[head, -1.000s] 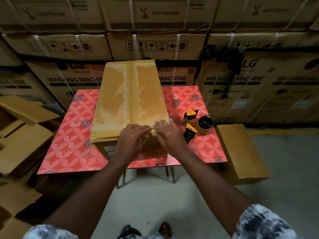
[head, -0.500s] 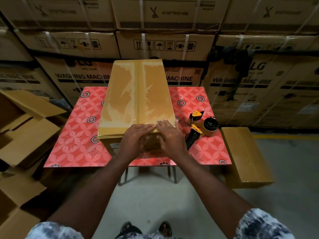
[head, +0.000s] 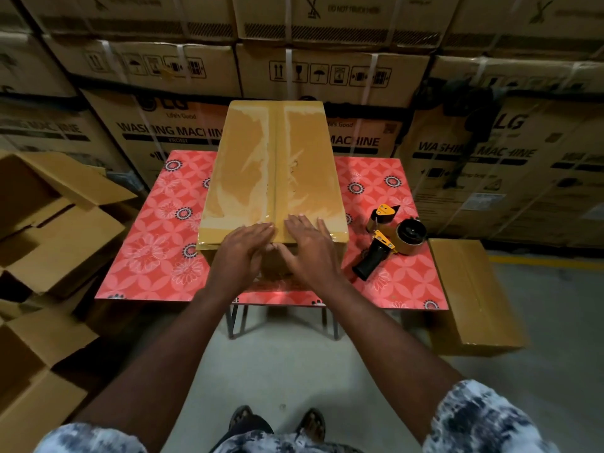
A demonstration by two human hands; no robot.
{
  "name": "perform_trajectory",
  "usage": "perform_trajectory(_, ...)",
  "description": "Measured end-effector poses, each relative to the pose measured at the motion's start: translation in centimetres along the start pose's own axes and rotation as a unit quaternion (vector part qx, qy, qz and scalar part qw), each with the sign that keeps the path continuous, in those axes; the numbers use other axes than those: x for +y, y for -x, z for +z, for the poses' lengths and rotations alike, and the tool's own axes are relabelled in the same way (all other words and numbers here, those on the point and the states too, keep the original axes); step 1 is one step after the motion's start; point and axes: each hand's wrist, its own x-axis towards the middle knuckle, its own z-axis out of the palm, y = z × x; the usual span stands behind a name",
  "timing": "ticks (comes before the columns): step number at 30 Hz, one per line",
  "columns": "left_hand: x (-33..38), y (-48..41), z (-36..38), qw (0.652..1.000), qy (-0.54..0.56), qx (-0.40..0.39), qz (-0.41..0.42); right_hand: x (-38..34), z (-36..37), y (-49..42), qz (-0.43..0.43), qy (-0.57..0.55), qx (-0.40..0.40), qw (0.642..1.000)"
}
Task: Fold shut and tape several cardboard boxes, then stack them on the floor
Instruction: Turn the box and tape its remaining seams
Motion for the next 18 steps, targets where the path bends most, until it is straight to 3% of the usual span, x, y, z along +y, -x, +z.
perform_trajectory(6,-1.7,1.2,-1.3,0.998,-0.056,0.018,-0.018,0.1,0.9,0.7,-0.007,0.047,-0.007,0.999)
perform_trajectory(10,-3.8,1.5,-3.0,0.995,-0.086,0.007,-0.055,-2.1,1.0,-0.9,-0.009,0.013,-0.027,0.999)
perform_trajectory(18,-4.9,2.1,-4.2,0.999,0.015,-0.016,-0.05,-3.3,2.7,-0.6,-0.034,0.052,-0.025,0.998)
